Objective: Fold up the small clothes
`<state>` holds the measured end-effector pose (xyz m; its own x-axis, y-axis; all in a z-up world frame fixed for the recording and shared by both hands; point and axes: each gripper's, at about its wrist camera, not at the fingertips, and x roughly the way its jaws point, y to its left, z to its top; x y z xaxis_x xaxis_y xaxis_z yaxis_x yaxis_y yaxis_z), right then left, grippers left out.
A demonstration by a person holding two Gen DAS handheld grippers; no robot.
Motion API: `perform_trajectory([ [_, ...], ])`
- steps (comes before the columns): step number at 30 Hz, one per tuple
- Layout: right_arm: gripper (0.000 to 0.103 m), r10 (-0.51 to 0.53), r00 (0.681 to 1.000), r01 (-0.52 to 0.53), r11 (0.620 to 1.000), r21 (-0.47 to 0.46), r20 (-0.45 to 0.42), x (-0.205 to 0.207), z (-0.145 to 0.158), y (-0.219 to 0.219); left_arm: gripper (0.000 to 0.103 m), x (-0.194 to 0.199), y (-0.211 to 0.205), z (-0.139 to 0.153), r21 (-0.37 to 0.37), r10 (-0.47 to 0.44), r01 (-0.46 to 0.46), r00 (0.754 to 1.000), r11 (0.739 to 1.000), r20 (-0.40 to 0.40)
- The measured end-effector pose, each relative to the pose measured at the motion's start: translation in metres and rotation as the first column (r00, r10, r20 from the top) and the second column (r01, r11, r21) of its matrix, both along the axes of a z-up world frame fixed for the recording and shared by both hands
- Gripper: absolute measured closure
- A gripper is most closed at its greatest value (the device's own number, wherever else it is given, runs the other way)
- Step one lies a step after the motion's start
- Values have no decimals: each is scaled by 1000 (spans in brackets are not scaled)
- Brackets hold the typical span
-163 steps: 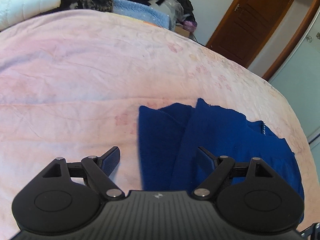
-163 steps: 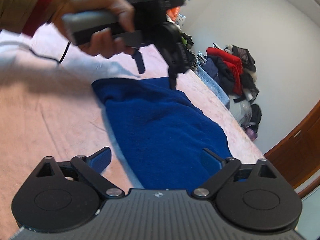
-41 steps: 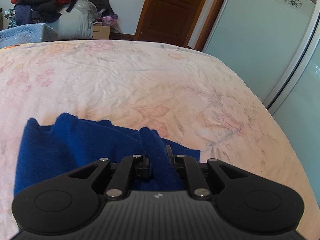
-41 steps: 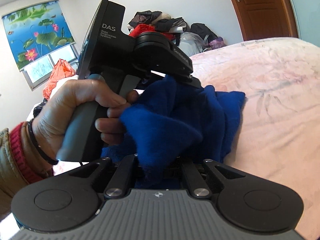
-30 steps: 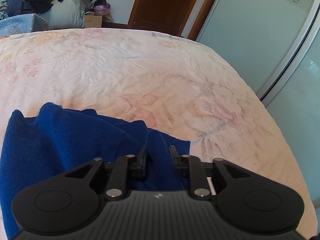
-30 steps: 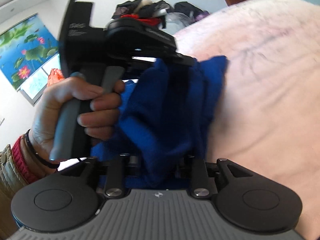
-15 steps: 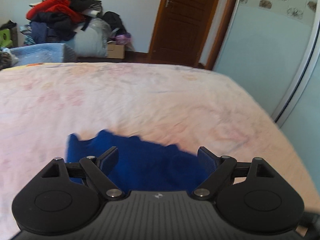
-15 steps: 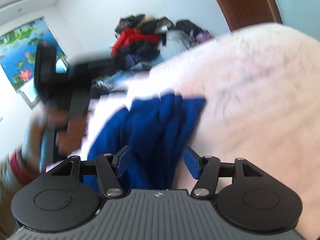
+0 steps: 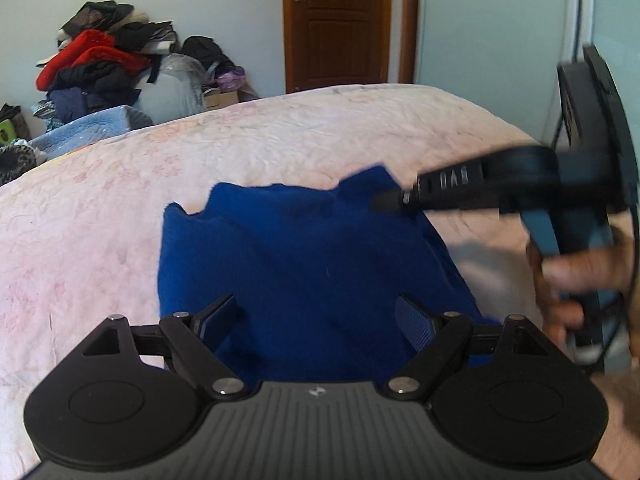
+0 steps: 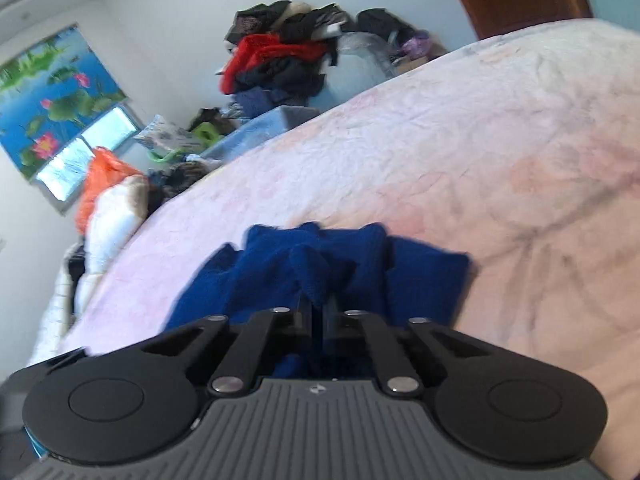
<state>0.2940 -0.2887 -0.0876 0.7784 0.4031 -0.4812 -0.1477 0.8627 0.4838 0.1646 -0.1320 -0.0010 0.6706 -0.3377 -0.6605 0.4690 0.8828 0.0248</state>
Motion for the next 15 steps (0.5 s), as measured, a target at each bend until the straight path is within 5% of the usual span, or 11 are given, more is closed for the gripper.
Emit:
perform_trajectory([
  [4,97,-64,997,66,997,-47,32,-4,5,-14,17,-6,-1,-8,20,-39,39,999,999,-17],
  [8,95,-19,999,15,992,-124,-30,4,-5,-8,17,-9,-2,-8,38,-54,54,998,998,-19],
  [10,79,-38,998,30,985,-171,-43,3,-6,-5,17,-9,-3,-9,37,-83,85,995,996,-46],
  [12,63,-102,994,108,973,-205,38,-8,8,-11,17,-12,-2,-11,44,-106,109,993,993,-55],
  [15,63,-25,992,53,972,-231,125,-1,33,-7,17,-20,-7,-20,96,-145,150,988,984,-59],
])
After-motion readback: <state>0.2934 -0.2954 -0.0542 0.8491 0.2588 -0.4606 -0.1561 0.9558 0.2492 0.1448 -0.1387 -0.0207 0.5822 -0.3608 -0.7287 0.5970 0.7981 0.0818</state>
